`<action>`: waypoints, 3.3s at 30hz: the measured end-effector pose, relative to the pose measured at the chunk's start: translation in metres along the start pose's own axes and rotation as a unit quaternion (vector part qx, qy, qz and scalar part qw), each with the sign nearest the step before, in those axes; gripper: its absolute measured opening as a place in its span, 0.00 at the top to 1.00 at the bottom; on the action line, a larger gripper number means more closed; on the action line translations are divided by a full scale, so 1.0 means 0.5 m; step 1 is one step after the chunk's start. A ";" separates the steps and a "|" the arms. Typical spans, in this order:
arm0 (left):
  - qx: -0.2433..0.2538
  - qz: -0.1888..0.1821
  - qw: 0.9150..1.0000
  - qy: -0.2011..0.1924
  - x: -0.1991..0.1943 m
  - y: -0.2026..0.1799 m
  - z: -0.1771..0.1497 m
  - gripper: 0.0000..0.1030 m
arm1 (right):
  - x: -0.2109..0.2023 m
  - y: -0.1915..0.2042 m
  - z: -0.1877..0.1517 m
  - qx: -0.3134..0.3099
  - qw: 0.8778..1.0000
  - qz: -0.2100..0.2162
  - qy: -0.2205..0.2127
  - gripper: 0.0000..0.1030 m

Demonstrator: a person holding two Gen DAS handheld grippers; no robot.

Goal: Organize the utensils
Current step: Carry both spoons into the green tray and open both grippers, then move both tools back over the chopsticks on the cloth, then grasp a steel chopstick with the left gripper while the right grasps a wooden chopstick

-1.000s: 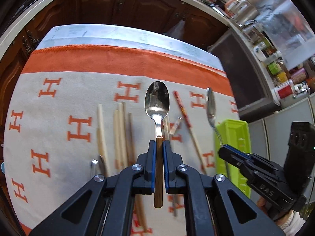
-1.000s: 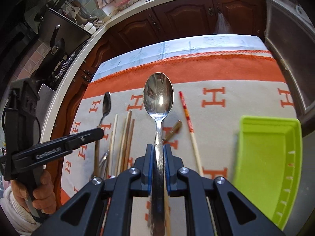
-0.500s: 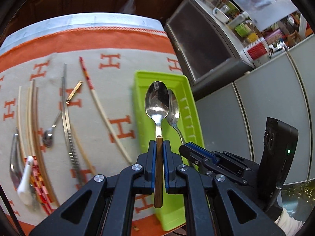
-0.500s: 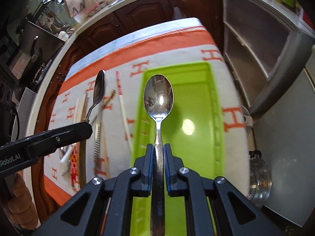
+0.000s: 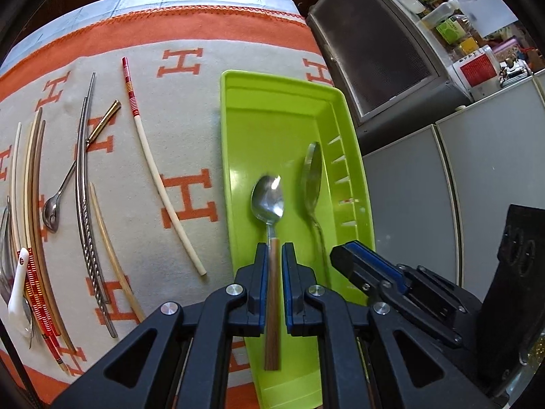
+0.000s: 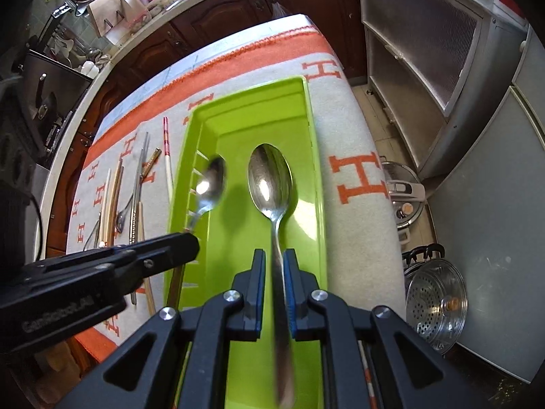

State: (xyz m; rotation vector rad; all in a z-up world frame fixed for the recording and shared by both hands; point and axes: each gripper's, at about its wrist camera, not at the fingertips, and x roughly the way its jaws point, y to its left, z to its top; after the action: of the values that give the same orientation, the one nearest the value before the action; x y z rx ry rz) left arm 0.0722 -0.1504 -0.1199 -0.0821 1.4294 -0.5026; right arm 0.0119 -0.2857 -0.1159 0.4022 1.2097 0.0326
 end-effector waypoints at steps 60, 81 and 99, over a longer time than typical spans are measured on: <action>-0.070 0.164 0.969 -0.171 -0.338 0.304 -0.131 0.20 | -0.074 0.362 0.026 -0.232 0.972 0.036 -0.012 0.39; -0.052 0.067 0.995 -0.061 -0.113 0.394 -0.027 0.74 | 0.157 0.351 -0.015 -0.226 0.969 -0.027 0.093 0.74; -0.051 0.042 0.996 -0.054 -0.071 0.379 -0.014 0.75 | 0.153 0.344 -0.122 -0.269 0.958 -0.085 0.050 0.87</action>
State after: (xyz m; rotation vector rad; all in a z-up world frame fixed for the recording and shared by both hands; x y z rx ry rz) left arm 0.1172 0.0339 -0.1543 -0.1276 1.3463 -0.3503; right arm 0.0161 -0.0904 -0.1478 -0.1836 1.2749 0.2320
